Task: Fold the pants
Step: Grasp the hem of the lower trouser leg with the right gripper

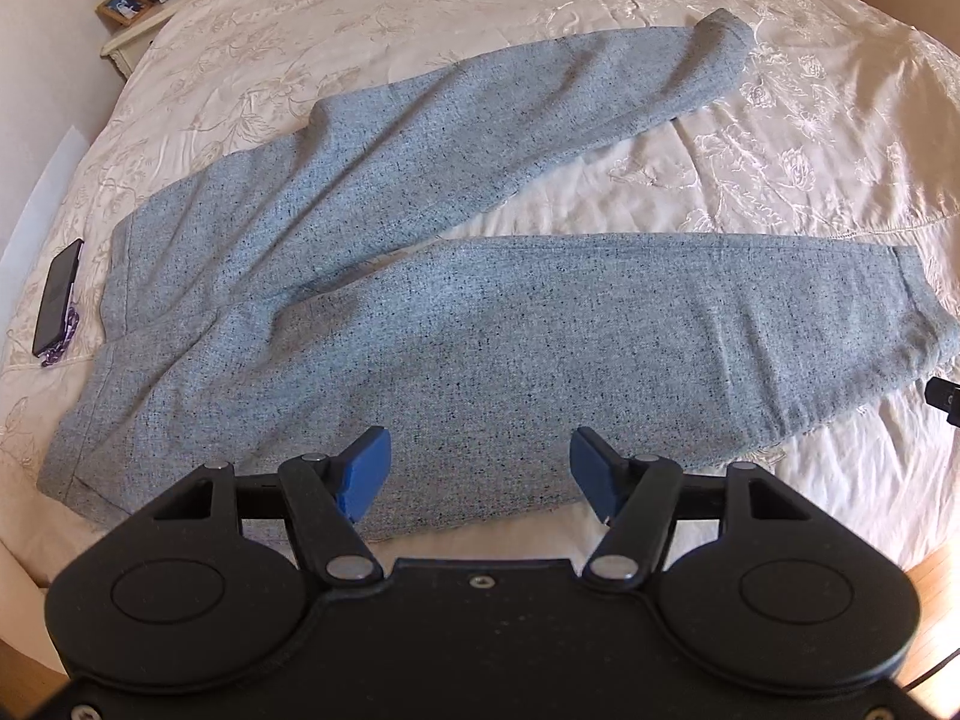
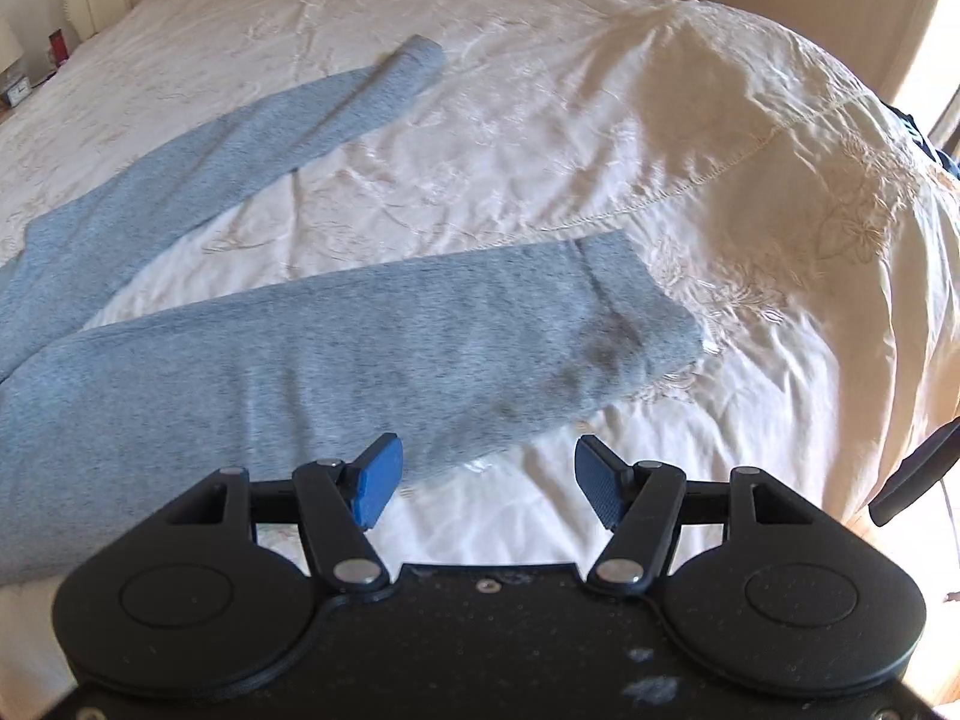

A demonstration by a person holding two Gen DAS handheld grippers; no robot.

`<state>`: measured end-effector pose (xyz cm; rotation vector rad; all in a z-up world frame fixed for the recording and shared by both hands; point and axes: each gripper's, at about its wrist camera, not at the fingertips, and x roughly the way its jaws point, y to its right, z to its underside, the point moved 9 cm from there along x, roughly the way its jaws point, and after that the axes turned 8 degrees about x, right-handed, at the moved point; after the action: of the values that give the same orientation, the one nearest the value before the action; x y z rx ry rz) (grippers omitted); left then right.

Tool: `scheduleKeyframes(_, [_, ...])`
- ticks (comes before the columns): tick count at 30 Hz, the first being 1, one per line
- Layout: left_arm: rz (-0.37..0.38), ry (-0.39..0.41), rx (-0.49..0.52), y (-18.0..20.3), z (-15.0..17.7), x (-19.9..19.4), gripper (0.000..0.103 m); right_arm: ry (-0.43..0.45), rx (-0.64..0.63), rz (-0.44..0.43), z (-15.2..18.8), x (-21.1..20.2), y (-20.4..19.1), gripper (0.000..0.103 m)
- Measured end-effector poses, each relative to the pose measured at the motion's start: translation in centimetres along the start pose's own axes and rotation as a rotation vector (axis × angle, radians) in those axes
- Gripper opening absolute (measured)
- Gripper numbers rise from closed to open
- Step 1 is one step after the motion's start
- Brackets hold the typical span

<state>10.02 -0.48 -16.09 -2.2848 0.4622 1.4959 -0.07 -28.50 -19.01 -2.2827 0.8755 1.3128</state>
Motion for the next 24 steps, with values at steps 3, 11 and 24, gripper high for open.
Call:
scheduleKeyframes(3, [-0.027,-0.009,-0.038,1.5,-0.5,-0.2,0.068,-0.017,0.004,0.023,-1.2,2.8,4.6,0.067])
scheduleKeyframes(11, [-0.038,-0.054,-0.094,7.6,-1.7,0.3,0.068,-0.073,-0.04,0.029,-3.6,8.8,12.9,0.067])
scheduleKeyframes(24, [-0.085,-0.07,-0.1,12.8,-4.0,0.7,0.068,-0.163,-0.157,-0.17,-8.6,15.6,10.8,0.065])
